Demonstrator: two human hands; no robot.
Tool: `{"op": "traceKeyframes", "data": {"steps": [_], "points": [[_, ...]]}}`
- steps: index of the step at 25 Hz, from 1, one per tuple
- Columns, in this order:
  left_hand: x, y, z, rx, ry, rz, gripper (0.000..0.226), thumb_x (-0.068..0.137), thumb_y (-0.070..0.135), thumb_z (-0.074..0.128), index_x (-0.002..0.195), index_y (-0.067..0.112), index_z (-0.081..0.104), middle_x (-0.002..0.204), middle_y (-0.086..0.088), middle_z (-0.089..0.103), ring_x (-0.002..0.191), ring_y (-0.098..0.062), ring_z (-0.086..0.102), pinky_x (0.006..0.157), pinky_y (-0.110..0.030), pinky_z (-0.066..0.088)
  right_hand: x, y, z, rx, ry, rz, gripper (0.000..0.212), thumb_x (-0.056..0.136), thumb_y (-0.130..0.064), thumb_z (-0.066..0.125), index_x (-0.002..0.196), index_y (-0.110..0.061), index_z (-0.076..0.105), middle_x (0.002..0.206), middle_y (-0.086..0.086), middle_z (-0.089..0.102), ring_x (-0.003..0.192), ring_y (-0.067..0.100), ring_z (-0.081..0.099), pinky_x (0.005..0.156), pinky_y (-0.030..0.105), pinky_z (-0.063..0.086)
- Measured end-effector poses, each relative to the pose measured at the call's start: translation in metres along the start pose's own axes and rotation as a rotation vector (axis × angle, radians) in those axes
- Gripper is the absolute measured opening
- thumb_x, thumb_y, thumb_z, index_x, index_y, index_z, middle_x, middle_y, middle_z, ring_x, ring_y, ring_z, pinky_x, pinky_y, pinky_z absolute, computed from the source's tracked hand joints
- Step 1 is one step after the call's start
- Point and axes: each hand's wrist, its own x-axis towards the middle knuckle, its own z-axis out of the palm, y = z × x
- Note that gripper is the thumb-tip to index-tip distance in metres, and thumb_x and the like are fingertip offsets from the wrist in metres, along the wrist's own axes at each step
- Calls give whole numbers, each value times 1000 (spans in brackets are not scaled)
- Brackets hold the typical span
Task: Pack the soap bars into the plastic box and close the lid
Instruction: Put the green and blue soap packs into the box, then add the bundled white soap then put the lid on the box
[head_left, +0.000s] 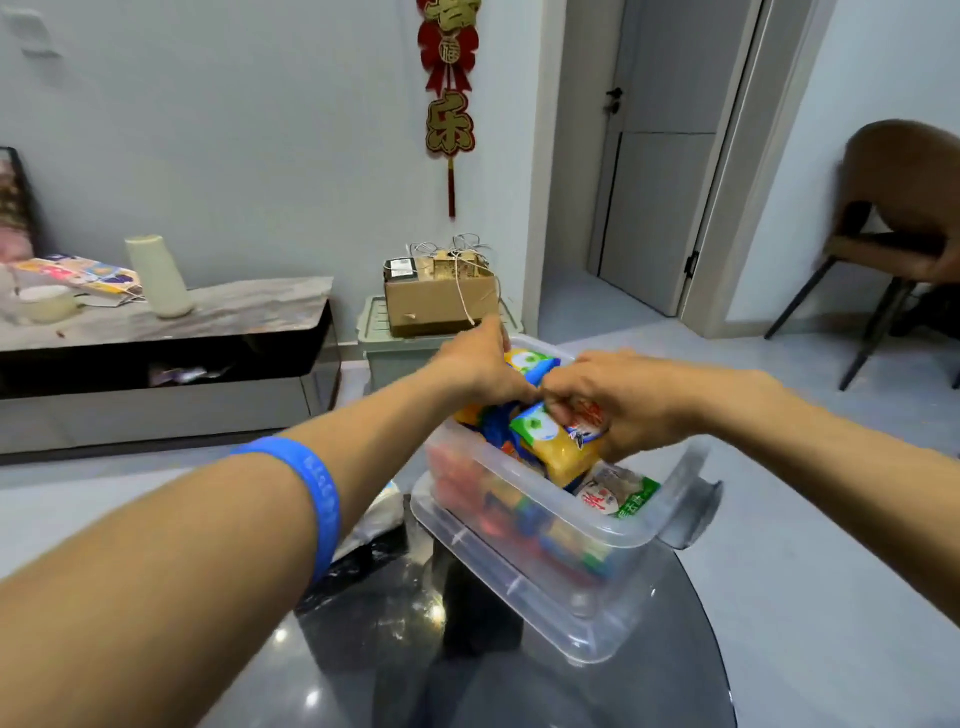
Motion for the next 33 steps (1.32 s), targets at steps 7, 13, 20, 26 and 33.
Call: {"op": "traceKeyframes", "data": {"steps": [7, 13, 20, 26, 33], "points": [[5, -24, 19, 259, 74, 222, 33, 73, 34, 76, 101, 19, 70, 101, -3, 68, 94, -23, 63, 70, -27, 40, 32, 9, 54, -37, 136, -116, 36, 69, -18, 74, 90, -35, 50, 112, -12, 50, 102, 21, 49, 80, 40, 46], [-79, -118, -9, -55, 471, 164, 19, 78, 21, 69, 96, 15, 70, 94, -3, 70, 91, -24, 66, 80, -35, 52, 20, -14, 37, 65, 155, 24, 29, 78, -6, 65, 99, -26, 64, 133, -1, 53, 115, 25, 50, 93, 42, 44], [-113, -211, 12, 256, -36, -272, 97, 59, 57, 73, 143, 25, 35, 133, -12, 50, 126, -34, 44, 99, -40, 40, -13, -65, 36, 98, 312, 178, 18, 85, -16, 54, 95, -26, 65, 112, 1, 65, 101, 27, 57, 83, 41, 47], [-150, -202, 15, 73, 311, -318, 79, 39, 66, 62, 105, 22, 60, 108, -7, 61, 102, -29, 50, 72, -36, 41, -73, -26, 46, 106, 394, 605, 32, 83, -42, 64, 109, -23, 62, 126, 3, 59, 114, 28, 49, 91, 42, 41], [-171, -102, -82, -385, 493, -75, 76, 42, 64, 78, 106, 24, 68, 95, 3, 72, 83, -17, 68, 68, -38, 55, -62, -12, 69, 583, 720, 802, 52, 87, -14, 59, 137, -15, 42, 140, 11, 53, 118, 33, 53, 92, 36, 40]]}}
